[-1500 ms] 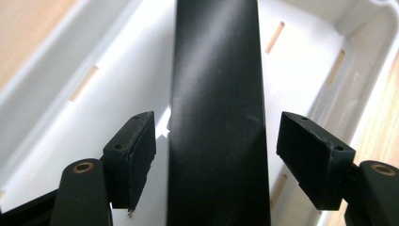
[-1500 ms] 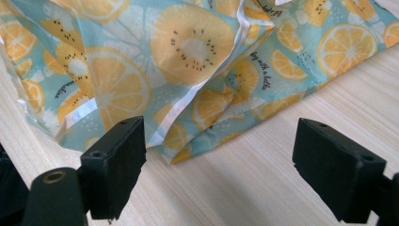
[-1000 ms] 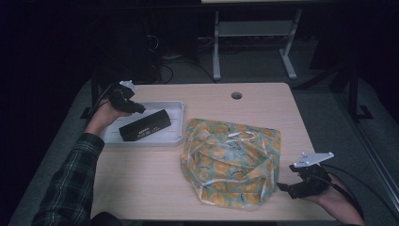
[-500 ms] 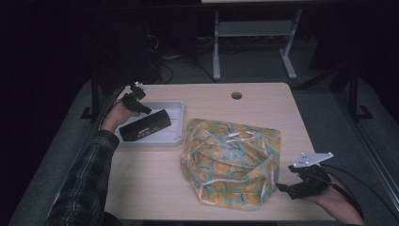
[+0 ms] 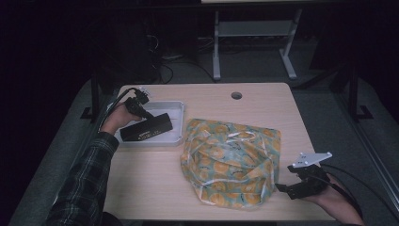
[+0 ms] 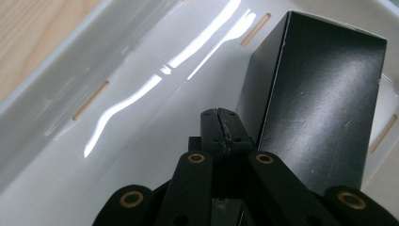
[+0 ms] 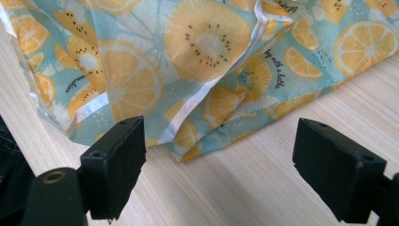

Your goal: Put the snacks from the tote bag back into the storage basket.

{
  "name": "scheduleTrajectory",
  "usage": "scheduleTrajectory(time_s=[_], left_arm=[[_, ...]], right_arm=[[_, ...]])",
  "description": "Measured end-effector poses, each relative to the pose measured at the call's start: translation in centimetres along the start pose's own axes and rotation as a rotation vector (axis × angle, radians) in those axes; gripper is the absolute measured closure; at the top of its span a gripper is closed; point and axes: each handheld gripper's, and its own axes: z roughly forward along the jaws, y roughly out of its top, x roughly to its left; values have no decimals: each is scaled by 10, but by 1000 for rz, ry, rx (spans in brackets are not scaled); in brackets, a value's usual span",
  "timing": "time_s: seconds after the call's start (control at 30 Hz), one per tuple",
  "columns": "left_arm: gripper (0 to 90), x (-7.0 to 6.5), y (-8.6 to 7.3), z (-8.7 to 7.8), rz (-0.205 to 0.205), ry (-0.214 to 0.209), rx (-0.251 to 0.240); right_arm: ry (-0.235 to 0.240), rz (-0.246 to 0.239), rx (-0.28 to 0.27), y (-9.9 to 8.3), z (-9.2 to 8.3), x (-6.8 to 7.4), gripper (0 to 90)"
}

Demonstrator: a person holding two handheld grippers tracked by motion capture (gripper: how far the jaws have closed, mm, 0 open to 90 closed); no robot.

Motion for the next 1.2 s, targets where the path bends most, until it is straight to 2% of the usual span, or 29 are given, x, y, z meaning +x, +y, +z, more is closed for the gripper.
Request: scheduleTrajectory(time_s=[0.07, 0.23, 0.47, 0.57, 1.03, 1.2], left_arm=[[897, -2, 0, -1, 4, -9, 2], [896, -9, -3, -4, 45, -47, 8], [897, -12, -11, 0, 30, -101, 11], [897, -14, -13, -1, 42, -117, 15], [897, -13, -19, -2, 48, -165, 26], [896, -12, -20, -5, 47, -152, 16]], right_arm=[[-1, 0, 2, 0, 0, 0, 169], [-1, -1, -1, 0, 0, 0, 169], [2, -1, 2, 1, 0, 1, 168], [1, -6, 3, 2, 1, 0, 169], [0, -8, 5, 2, 2, 0, 168], [1, -8, 4, 3, 3, 0, 169]])
